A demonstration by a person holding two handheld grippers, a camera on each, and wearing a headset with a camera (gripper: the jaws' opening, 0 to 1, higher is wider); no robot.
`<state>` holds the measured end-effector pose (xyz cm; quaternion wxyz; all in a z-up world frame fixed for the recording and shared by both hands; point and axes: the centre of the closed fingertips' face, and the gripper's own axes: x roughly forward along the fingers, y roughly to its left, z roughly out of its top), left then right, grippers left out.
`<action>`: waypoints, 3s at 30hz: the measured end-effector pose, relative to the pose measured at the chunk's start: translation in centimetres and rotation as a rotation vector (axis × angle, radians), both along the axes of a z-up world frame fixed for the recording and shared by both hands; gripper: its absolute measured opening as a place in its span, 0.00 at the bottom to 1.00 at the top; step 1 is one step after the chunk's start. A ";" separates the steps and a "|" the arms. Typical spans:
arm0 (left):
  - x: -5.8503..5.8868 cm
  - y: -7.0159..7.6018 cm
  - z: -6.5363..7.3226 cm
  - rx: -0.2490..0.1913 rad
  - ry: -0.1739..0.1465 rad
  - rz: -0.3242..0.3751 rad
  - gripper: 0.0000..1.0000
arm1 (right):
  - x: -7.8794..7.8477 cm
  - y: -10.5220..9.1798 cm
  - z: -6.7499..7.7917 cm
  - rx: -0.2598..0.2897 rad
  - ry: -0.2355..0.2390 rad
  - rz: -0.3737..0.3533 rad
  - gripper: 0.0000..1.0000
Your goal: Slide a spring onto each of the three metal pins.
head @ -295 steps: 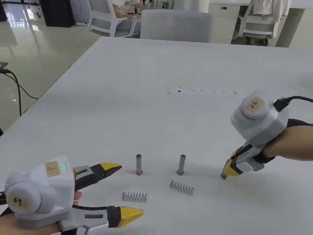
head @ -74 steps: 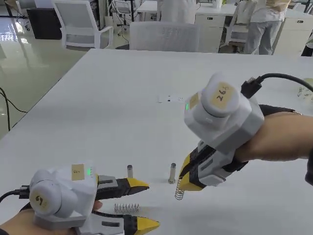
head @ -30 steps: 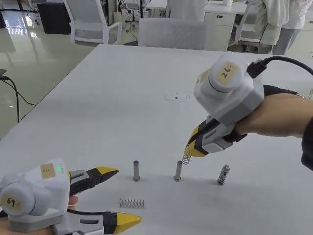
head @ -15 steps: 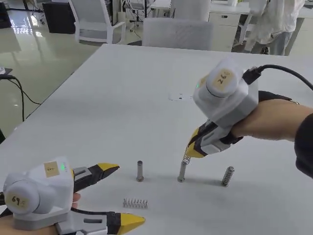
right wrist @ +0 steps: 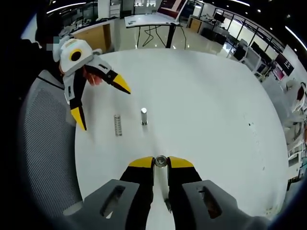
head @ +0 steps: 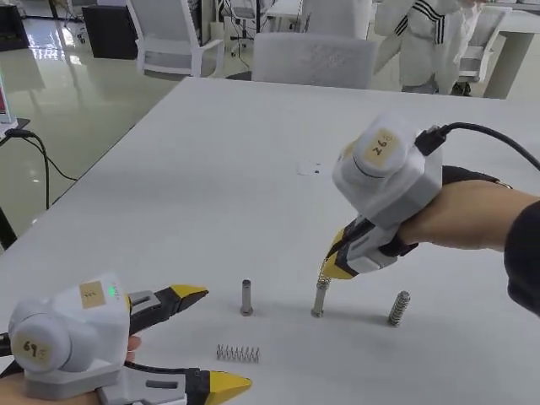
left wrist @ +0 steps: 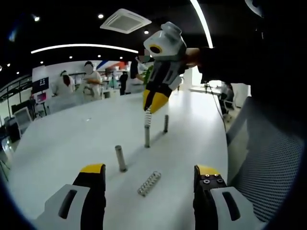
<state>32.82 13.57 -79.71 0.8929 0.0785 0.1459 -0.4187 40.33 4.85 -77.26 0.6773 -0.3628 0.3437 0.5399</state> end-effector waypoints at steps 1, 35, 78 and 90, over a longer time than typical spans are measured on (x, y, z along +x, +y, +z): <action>0.0 0.0 0.0 0.000 0.000 0.000 0.70 | 0.0 0.0 -0.1 -0.002 0.000 0.001 0.08; 0.0 0.1 -0.2 0.013 0.001 -0.001 0.69 | 0.4 0.0 -5.2 -0.038 0.043 -0.043 0.08; -0.1 0.1 -0.1 0.021 -0.003 -0.002 0.68 | -2.4 -2.3 -5.6 -0.060 0.051 -0.021 0.19; -0.2 0.0 -0.1 0.023 -0.004 -0.003 0.68 | -5.5 0.3 -5.7 -0.032 0.084 0.049 0.18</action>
